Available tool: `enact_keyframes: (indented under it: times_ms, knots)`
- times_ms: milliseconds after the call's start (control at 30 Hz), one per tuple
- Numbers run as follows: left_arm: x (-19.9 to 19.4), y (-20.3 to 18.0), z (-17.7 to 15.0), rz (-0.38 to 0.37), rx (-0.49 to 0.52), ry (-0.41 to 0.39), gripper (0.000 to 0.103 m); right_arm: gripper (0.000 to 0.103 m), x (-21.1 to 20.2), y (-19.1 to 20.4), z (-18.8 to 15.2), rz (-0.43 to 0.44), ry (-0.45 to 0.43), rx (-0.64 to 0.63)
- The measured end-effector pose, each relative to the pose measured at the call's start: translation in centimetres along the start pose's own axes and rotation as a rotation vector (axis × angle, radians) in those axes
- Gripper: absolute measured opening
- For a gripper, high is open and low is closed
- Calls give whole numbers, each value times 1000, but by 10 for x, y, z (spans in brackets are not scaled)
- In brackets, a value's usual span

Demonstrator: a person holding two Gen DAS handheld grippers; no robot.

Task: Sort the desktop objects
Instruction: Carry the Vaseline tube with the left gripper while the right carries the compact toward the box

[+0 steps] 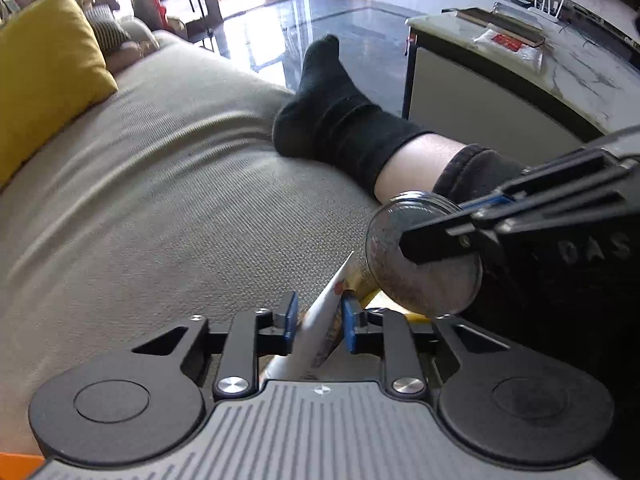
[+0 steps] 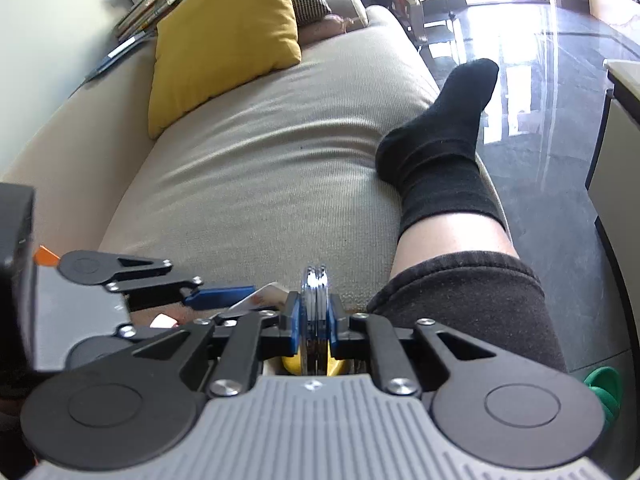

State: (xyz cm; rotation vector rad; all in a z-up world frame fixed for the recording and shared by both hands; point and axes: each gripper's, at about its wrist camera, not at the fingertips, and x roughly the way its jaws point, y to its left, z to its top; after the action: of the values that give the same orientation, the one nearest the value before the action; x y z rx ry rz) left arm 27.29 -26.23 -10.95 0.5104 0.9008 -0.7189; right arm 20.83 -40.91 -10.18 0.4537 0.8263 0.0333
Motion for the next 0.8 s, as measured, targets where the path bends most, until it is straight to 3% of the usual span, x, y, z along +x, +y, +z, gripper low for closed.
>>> enact_keyframes:
  times_ms: [100,367,600,800]
  knots:
    - [-19,1,-6,76,-7,-35,16,14,-5,4,-1,-6,-30,-25]
    - [-84,15,-54,145,-242,-177,13,14,-35,39,-11,-39,-109,-158]
    - [-183,15,-93,200,-393,-369,13,14,-75,95,-26,96,-116,-227]
    - [-259,23,-131,262,-472,-465,13,14,-105,158,-42,244,-100,-311]
